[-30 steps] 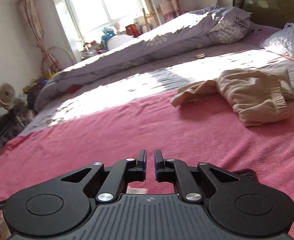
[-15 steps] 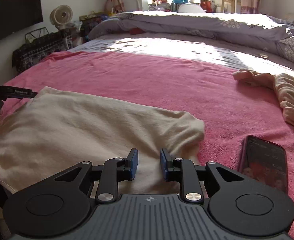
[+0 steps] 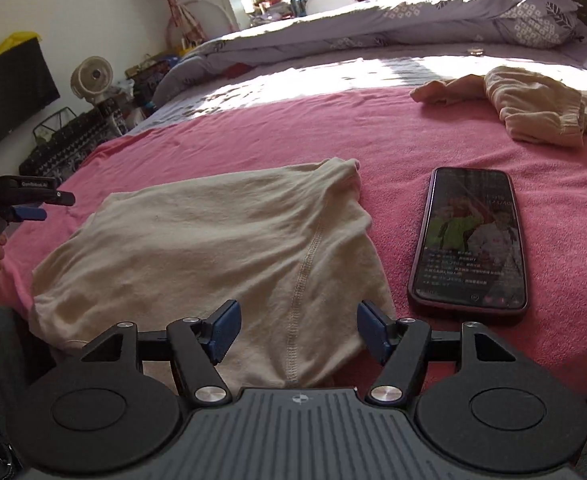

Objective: Fold clothes

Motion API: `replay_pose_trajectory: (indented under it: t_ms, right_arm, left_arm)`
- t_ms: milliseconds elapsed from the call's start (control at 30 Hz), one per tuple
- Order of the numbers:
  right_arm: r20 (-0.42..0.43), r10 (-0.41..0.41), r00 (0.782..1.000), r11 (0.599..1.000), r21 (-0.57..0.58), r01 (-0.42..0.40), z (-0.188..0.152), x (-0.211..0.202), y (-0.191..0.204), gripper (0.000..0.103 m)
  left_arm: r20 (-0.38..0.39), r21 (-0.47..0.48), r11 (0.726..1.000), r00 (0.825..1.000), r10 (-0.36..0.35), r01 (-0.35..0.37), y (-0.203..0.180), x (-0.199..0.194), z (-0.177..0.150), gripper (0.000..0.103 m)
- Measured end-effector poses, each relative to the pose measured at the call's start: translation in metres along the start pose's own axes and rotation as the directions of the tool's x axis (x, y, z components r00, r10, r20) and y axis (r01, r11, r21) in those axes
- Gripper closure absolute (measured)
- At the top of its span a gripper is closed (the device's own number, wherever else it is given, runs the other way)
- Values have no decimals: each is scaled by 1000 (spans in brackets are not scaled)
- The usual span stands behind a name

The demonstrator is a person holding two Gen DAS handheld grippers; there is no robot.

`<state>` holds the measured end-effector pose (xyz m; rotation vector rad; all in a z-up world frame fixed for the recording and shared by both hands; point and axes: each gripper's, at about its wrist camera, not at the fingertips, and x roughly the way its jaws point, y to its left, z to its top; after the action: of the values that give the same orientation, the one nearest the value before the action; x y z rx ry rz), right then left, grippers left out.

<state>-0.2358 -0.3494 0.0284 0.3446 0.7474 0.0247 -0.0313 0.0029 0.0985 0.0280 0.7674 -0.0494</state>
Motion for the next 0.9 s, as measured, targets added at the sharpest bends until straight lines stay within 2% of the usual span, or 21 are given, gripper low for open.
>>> replay_pose_trajectory:
  t_ms: [167, 400, 667, 800, 900]
  right_arm:
    - [-7, 44, 999, 991, 126, -43, -12, -8, -14, 31]
    - [23, 100, 995, 944, 314, -102, -19, -8, -40, 30]
    - [46, 111, 993, 928, 353, -120, -21, -2, -45, 25]
    - [72, 109, 991, 913, 386, -128, -21, 0, -48, 24]
    - [74, 148, 986, 901, 400, -166, -20, 3, -50, 22]
  left_arm:
    - [-11, 54, 996, 998, -69, 70, -28, -11, -7, 29]
    - [-68, 82, 985, 987, -149, 154, -50, -10, -24, 29]
    - [-162, 128, 957, 958, -237, 259, -75, -1, -55, 29]
    - [-161, 195, 951, 964, -212, 242, -87, 3, -69, 26]
    - [-159, 193, 948, 962, -223, 252, -85, 3, -70, 24]
